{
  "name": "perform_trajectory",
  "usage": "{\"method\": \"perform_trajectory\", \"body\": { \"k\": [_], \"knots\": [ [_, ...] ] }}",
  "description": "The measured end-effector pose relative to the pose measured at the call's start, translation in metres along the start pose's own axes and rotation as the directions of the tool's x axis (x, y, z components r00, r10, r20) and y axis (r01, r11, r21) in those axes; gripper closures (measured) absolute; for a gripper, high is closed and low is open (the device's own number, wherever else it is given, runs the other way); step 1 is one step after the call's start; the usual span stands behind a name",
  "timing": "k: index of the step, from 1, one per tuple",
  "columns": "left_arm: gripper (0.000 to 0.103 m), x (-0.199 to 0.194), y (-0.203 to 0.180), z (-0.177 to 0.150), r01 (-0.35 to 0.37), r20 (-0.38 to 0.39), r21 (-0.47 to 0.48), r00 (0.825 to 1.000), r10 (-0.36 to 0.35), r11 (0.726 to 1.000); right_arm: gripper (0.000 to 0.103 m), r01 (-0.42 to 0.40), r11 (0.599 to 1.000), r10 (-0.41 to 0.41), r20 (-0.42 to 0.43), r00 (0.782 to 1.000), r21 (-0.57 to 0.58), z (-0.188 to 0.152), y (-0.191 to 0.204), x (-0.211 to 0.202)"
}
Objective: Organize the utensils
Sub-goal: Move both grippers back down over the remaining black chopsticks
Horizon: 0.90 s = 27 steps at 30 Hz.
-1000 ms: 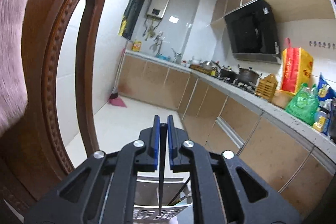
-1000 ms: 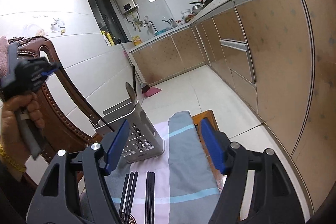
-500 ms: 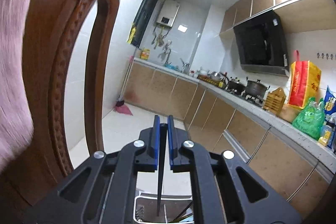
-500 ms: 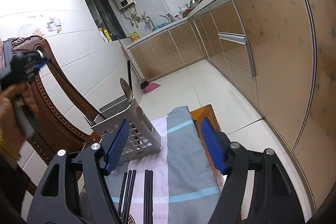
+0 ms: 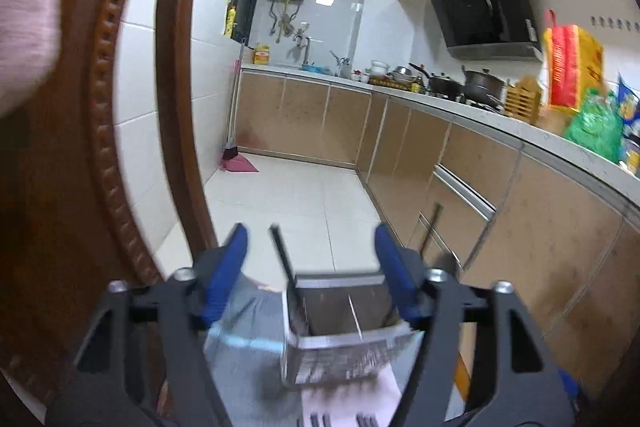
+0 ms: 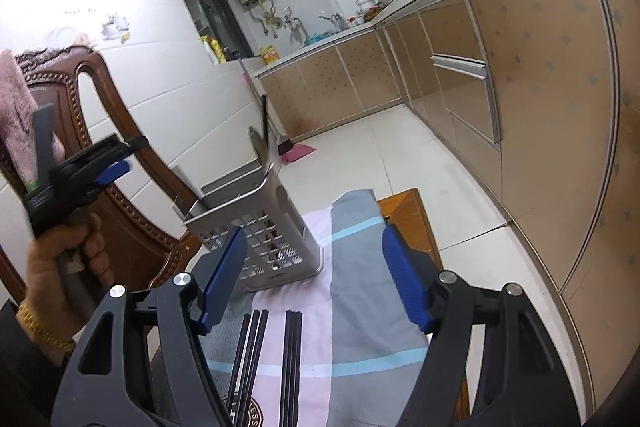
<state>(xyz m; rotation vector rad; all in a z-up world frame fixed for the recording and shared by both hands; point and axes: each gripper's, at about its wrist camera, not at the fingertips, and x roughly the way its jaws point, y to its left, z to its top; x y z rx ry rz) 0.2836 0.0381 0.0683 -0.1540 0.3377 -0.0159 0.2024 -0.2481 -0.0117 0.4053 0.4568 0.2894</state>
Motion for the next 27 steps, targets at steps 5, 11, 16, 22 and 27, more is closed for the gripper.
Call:
{"method": "perform_trajectory", "body": {
  "k": [5, 11, 16, 22, 27],
  "knots": [
    [0.014, -0.059, -0.002, -0.061, -0.031, -0.125, 0.059, 0.991, 0.038, 0.998, 0.034, -0.007, 0.994, 0.0, -0.072, 0.997, -0.11, -0.018, 0.026, 0.006],
    [0.014, -0.094, 0.004, -0.144, -0.114, -0.307, 0.074, 0.943, 0.132, 0.991, 0.041, -0.013, 0.951, -0.074, -0.268, 0.961, -0.309, -0.074, 0.08, 0.027],
    [0.014, -0.111, 0.012, -0.141, -0.174, -0.227, 0.081, 0.955, 0.188, 0.981, 0.065, -0.051, 0.93, -0.103, -0.393, 0.914, -0.363, -0.124, 0.11, 0.048],
    [0.014, -0.114, 0.028, -0.127, -0.163, -0.226, 0.001, 0.961, 0.159, 0.987, 0.075, 0.0, 0.926, -0.178, -0.437, 0.882, -0.377, -0.155, 0.123, 0.074],
    [0.014, -0.112, 0.031, -0.129, -0.13, -0.255, 0.006, 0.959, 0.127, 0.992, 0.075, 0.049, 0.933, -0.193, -0.379, 0.905, -0.358, -0.14, 0.116, 0.074]
  ]
}}
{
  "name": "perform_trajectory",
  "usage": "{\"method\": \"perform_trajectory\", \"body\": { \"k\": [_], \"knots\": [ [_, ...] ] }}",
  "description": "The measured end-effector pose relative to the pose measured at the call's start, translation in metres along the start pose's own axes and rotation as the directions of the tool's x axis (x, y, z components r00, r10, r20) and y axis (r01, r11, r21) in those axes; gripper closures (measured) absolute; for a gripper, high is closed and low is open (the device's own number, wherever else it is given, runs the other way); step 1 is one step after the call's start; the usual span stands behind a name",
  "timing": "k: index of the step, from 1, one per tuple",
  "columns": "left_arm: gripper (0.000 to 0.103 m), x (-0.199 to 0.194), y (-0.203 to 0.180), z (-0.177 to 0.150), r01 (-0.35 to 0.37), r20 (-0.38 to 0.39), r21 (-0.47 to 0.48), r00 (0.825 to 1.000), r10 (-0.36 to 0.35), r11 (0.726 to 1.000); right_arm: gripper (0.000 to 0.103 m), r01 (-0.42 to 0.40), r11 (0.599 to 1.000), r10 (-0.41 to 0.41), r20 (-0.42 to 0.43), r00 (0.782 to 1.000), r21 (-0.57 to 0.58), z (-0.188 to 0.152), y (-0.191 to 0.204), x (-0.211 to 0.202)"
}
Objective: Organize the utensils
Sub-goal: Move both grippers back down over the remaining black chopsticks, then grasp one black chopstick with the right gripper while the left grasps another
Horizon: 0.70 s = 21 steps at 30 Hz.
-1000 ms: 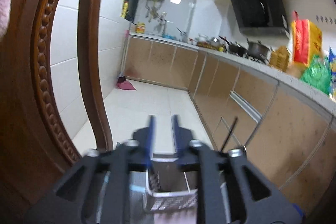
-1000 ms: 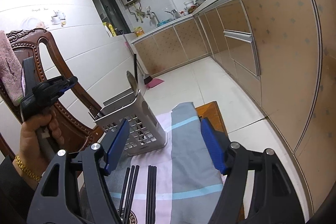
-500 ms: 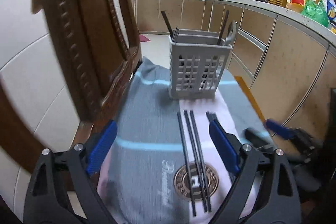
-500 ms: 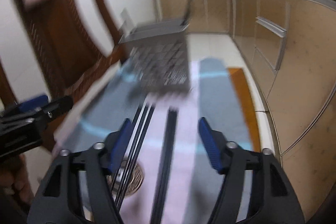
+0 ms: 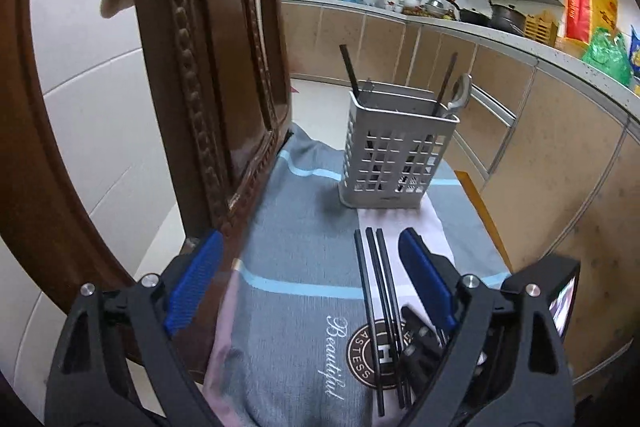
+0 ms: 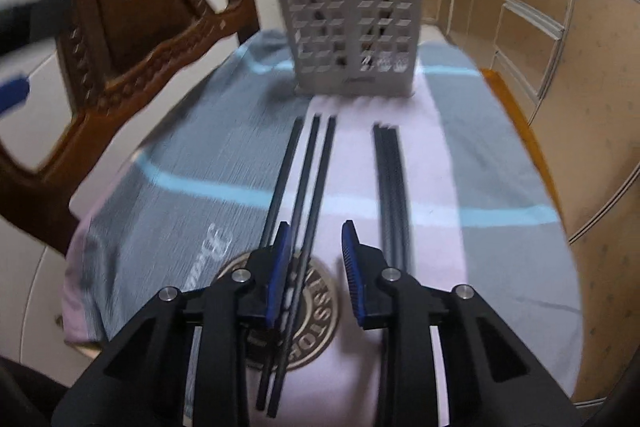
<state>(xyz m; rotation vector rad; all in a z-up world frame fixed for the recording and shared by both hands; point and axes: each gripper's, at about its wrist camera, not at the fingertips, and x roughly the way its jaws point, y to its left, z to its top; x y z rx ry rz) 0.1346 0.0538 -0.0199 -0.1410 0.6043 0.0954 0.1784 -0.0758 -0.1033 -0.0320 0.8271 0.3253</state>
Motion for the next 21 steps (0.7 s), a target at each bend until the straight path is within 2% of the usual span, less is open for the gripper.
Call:
{"method": "perform_trajectory", "body": {
  "k": [5, 8, 17, 21],
  "knots": [
    [0.014, 0.001, 0.001, -0.001, 0.028, -0.01, 0.001, 1.0, -0.028, 1.0, 0.076, -0.006, 1.0, 0.006, -0.029, 1.0, -0.006, 0.007, -0.006, 0.012],
    [0.014, -0.001, 0.003, 0.001, 0.045, -0.008, -0.024, 0.999, -0.045, 0.999, 0.081, -0.008, 1.0, 0.006, -0.06, 0.998, -0.024, 0.005, -0.002, 0.023],
    [0.014, 0.004, 0.0, 0.002, 0.036, -0.018, -0.026, 0.999, -0.036, 0.999, 0.081, 0.023, 0.997, -0.029, -0.083, 0.996, -0.08, 0.004, 0.007, 0.036],
    [0.014, 0.008, -0.002, 0.0, 0.029, -0.032, -0.018, 0.999, -0.029, 0.999, 0.081, 0.118, 0.982, -0.127, -0.052, 0.991, -0.148, 0.0, 0.008, 0.033]
  ]
}}
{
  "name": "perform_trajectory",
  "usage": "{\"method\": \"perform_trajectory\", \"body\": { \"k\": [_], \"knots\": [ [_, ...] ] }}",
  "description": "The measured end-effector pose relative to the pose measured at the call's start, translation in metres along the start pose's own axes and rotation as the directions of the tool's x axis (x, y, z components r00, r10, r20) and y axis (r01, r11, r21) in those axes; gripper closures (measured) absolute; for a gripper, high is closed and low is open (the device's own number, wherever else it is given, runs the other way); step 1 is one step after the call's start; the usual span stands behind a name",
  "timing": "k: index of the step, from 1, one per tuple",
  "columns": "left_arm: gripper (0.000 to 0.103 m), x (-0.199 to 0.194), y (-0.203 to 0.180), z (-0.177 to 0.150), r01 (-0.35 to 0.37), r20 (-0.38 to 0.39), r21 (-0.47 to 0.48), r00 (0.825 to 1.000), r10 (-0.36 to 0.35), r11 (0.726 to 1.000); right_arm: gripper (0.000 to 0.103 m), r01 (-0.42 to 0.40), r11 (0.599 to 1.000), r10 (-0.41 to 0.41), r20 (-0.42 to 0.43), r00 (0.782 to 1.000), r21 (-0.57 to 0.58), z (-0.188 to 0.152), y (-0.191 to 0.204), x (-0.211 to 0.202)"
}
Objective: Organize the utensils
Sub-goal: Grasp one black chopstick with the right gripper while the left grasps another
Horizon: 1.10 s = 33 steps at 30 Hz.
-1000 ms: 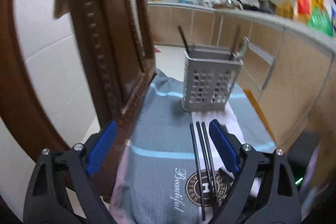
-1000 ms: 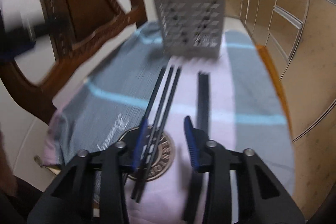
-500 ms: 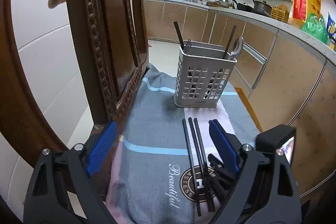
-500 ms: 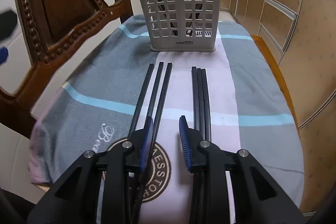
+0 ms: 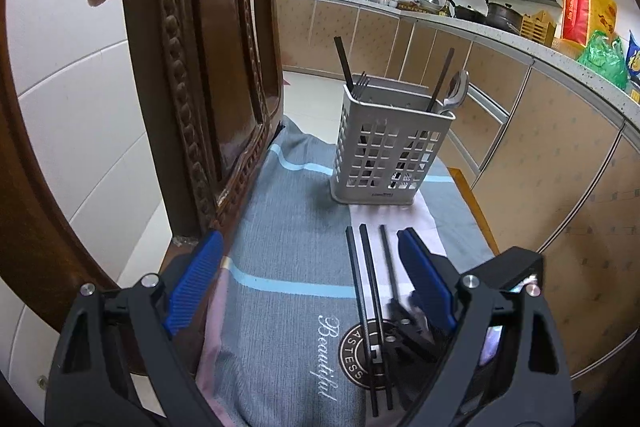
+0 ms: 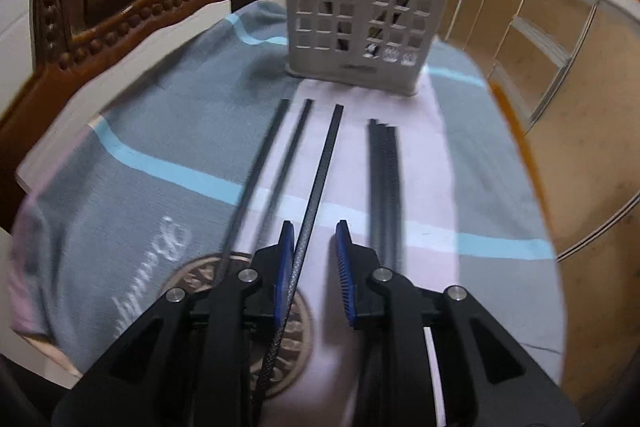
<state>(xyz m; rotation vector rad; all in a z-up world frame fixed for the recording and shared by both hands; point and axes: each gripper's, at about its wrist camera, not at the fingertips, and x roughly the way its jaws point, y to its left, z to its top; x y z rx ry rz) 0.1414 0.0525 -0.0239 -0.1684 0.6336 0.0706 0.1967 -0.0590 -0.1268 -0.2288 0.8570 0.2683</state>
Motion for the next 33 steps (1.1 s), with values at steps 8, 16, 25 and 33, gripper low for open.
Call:
{"method": "perform_trajectory", "body": {
  "k": [8, 16, 25, 33],
  "knots": [
    [0.014, 0.032, -0.006, -0.01, -0.056, -0.117, 0.004, 0.992, 0.056, 0.998, 0.081, -0.05, 0.996, 0.043, 0.088, 0.995, 0.077, -0.003, -0.033, -0.033],
    [0.032, 0.103, -0.027, -0.016, -0.01, -0.24, 0.081, 0.97, 0.029, 0.997, 0.081, -0.157, 0.968, 0.131, 0.139, 0.982, 0.196, 0.009, -0.058, -0.049],
    [0.045, 0.143, -0.045, -0.04, 0.022, -0.364, 0.135, 0.931, 0.029, 0.991, 0.081, -0.185, 0.969, 0.169, 0.105, 0.98, 0.166, 0.01, -0.055, -0.042],
    [0.048, 0.147, -0.037, -0.051, -0.012, -0.388, 0.144, 0.919, 0.068, 0.989, 0.081, -0.209, 0.969, 0.199, 0.082, 0.977, 0.136, 0.007, -0.043, -0.039]
  ]
}}
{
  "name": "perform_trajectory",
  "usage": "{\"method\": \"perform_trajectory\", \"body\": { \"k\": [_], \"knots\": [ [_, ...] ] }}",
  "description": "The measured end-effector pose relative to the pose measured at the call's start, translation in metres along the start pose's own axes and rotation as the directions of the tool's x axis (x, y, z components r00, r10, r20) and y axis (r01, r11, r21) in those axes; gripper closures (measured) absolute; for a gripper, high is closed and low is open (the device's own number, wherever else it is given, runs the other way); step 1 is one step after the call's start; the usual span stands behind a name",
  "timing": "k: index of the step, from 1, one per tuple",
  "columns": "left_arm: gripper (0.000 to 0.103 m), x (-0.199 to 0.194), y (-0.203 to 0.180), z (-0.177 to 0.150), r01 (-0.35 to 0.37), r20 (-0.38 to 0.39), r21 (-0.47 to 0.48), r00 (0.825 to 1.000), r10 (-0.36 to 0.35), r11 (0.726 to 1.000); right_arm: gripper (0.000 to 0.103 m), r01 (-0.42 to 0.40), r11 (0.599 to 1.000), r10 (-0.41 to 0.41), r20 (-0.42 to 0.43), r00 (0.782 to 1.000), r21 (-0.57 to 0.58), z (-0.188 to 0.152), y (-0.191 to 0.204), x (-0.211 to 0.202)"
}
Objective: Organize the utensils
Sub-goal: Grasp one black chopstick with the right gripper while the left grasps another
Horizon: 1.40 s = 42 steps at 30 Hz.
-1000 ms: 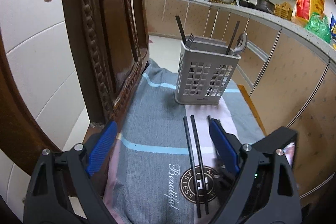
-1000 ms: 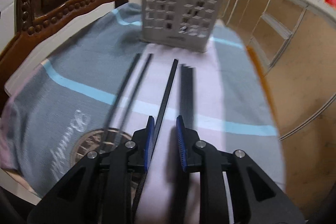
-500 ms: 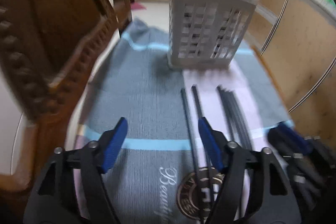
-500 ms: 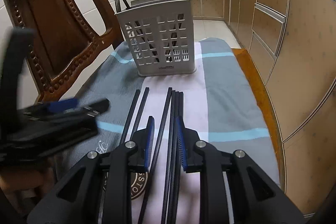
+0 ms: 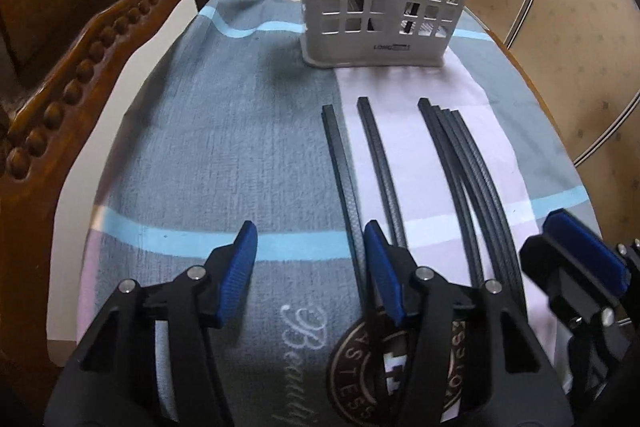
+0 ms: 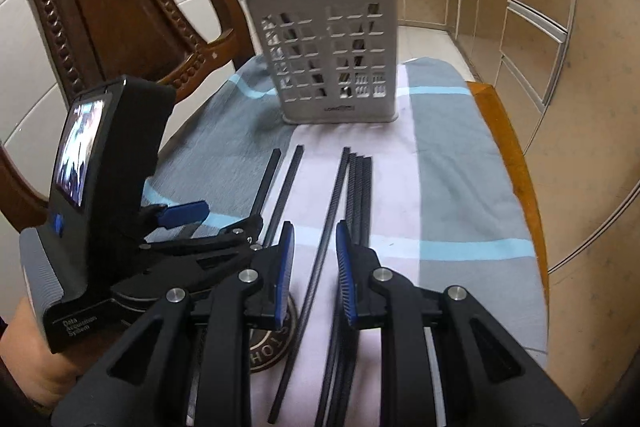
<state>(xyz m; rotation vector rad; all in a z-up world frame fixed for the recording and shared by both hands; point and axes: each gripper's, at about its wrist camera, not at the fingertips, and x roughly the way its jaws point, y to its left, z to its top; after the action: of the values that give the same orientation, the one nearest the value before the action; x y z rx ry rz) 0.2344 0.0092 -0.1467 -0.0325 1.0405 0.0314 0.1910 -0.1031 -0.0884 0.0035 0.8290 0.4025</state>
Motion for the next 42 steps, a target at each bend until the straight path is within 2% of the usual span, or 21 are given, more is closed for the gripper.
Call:
{"method": "perform_trajectory", "body": {
  "k": [5, 8, 12, 14, 16, 18, 19, 20, 24, 29, 30, 31, 32, 39, 42],
  "knots": [
    [0.05, -0.004, 0.026, -0.005, -0.011, -0.013, -0.03, 1.0, 0.01, 1.0, 0.081, -0.024, 0.999, 0.023, -0.035, 0.999, -0.029, -0.01, 0.023, 0.013],
    [0.05, -0.005, 0.035, -0.008, -0.002, -0.006, -0.004, 1.0, 0.002, 1.0, 0.081, -0.025, 0.999, 0.024, -0.057, 0.998, -0.031, -0.014, 0.032, 0.023],
    [0.053, -0.004, 0.047, -0.008, 0.025, -0.008, -0.036, 1.0, -0.025, 0.999, 0.081, -0.024, 0.999, 0.021, -0.081, 0.996, -0.043, -0.013, 0.042, 0.035],
    [0.053, -0.004, 0.046, -0.008, 0.02, -0.005, -0.035, 1.0, -0.02, 0.999, 0.082, -0.018, 0.999, 0.012, -0.117, 0.993, -0.051, -0.016, 0.044, 0.046],
    [0.054, -0.003, 0.041, -0.008, 0.01, 0.002, -0.028, 1.0, -0.01, 1.0, 0.092, 0.019, 0.998, -0.026, -0.105, 0.994, -0.066, -0.017, 0.045, 0.05],
    [0.062, -0.002, 0.031, -0.008, 0.018, 0.012, 0.006, 1.0, -0.018, 1.0, 0.094, 0.029, 0.998, -0.035, -0.106, 0.994, -0.061, -0.018, 0.042, 0.048],
    [0.071, -0.004, 0.026, -0.009, 0.035, 0.016, 0.022, 0.999, -0.035, 0.999, 0.095, 0.035, 0.998, -0.04, -0.107, 0.993, -0.049, -0.019, 0.04, 0.046],
    [0.072, -0.004, 0.021, -0.009, 0.064, 0.016, 0.035, 0.998, -0.065, 0.997, 0.096, 0.038, 0.999, -0.041, -0.107, 0.993, -0.028, -0.02, 0.036, 0.043],
    [0.072, -0.006, 0.007, -0.013, 0.075, 0.029, 0.095, 0.997, -0.078, 0.993, 0.097, 0.035, 0.998, -0.03, -0.102, 0.994, 0.054, -0.033, 0.024, 0.03],
    [0.072, -0.006, 0.019, -0.011, 0.085, 0.014, 0.017, 0.996, -0.085, 0.996, 0.096, 0.003, 0.998, 0.003, -0.092, 0.996, 0.067, -0.037, 0.025, 0.028],
    [0.07, -0.005, 0.021, -0.01, 0.083, 0.013, 0.001, 0.996, -0.083, 0.997, 0.095, -0.01, 0.998, 0.017, -0.099, 0.995, 0.069, -0.036, 0.024, 0.028],
    [0.063, -0.004, 0.024, -0.008, 0.08, 0.014, -0.021, 0.997, -0.079, 0.997, 0.094, -0.017, 0.998, 0.023, -0.107, 0.994, 0.063, -0.034, 0.024, 0.029],
    [0.062, -0.003, 0.026, -0.008, 0.08, 0.015, -0.034, 0.997, -0.079, 0.996, 0.093, -0.023, 0.998, 0.029, -0.113, 0.993, 0.054, -0.031, 0.024, 0.03],
    [0.062, 0.014, 0.042, 0.024, 0.094, 0.002, -0.122, 0.996, -0.094, 0.988, 0.091, -0.01, 0.998, 0.0, -0.17, 0.985, -0.059, 0.01, 0.03, 0.066],
    [0.062, 0.024, 0.05, 0.042, 0.103, -0.013, -0.145, 0.994, -0.106, 0.984, 0.091, -0.02, 0.999, 0.012, -0.183, 0.983, -0.04, 0.026, 0.025, 0.079]
  ]
}}
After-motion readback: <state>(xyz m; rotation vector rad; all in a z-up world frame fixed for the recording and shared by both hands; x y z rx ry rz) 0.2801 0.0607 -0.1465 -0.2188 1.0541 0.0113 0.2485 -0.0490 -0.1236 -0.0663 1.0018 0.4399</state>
